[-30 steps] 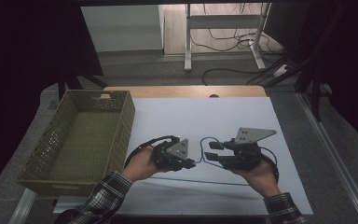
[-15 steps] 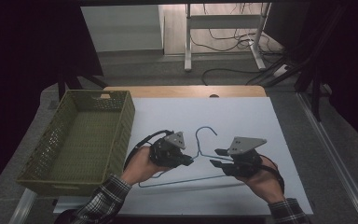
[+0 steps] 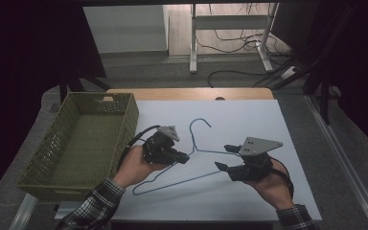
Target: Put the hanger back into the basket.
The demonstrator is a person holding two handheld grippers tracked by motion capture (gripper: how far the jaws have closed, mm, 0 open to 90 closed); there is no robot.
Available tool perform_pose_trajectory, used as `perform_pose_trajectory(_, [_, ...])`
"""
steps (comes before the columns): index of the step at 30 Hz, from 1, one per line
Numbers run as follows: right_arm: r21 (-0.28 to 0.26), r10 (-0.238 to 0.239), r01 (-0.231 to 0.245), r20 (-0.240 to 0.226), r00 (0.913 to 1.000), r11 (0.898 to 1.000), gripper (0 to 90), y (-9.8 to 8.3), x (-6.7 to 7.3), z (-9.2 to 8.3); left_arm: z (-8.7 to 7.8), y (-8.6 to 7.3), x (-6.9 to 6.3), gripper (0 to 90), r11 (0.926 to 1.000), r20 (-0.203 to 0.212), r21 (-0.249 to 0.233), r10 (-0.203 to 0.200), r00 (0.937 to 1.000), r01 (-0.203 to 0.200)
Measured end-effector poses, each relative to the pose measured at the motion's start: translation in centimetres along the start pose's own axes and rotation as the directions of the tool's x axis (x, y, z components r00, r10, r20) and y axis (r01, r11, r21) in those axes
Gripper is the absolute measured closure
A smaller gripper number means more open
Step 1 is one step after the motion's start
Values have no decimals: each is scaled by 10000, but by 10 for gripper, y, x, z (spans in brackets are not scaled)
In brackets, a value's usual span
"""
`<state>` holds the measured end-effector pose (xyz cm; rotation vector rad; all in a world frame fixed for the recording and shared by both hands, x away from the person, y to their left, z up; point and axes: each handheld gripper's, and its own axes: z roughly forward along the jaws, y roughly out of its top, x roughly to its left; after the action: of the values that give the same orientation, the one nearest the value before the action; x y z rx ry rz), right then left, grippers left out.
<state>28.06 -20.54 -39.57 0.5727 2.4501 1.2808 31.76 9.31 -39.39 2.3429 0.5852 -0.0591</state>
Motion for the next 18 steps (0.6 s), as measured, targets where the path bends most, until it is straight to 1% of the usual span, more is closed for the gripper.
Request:
perform_pose_trajectory(2, [-75, 147, -147, 26, 9999, 9999, 262, 1, 0, -4, -9, 1, 4, 874, 9993, -208, -159, -341, 9992, 338])
perform_pose_trajectory(3, [-83, 296, -296, -2, 9996, 9995, 207, 1, 0, -6, -12, 2, 5, 874, 9987, -259, -213, -464, 9986, 458])
perform_pose_trajectory(5, [15, 627, -627, 23, 9980, 9980, 144, 0, -1, -6, -21, 2, 10, 874, 9964, -334, -401, -761, 9965, 748])
perform_pose_trajectory(6, [58, 758, -758, 15, 9971, 9971, 122, -1, 0, -6, -25, 3, 12, 874, 9956, -404, -380, -870, 9954, 855])
perform_pose_trajectory(7, [54, 879, -879, 12, 9961, 9961, 101, -2, 0, -6, -29, 3, 14, 874, 9956, -448, -363, -885, 9951, 869])
perform_pose_trajectory(8, [99, 989, -989, 21, 9951, 9950, 90, -3, 0, -6, -34, 3, 16, 874, 9934, -501, -493, -1057, 9931, 1032])
perform_pose_trajectory(9, [174, 1086, -1086, 37, 9941, 9939, 74, -5, 1, -5, -39, 3, 18, 874, 9934, -579, -479, -1067, 9926, 1040])
perform_pose_trajectory(10, [180, 1108, -1108, 36, 9938, 9937, 64, -7, 1, -5, -44, 3, 20, 874, 9913, -638, -602, -1205, 9907, 1167])
perform_pose_trajectory(11, [208, 1162, -1163, 56, 9932, 9930, 56, -8, 2, -5, -49, 3, 22, 874, 9912, -684, -584, -1223, 9901, 1184])
perform_pose_trajectory(12, [248, 1257, -1258, 81, 9920, 9917, 52, -10, 3, -5, -54, 3, 24, 874, 9889, -730, -688, -1367, 9879, 1317])
perform_pose_trajectory(14, [340, 1403, -1405, 90, 9901, 9895, 31, -13, 5, -6, -66, 3, 27, 874, 9869, -849, -767, -1480, 9853, 1416])
perform_pose_trajectory(18, [270, 1792, -1791, -32, 9838, 9835, 21, -21, 6, -10, -90, 0, 35, 873, 9801, -1138, -962, -1841, 9763, 1736])
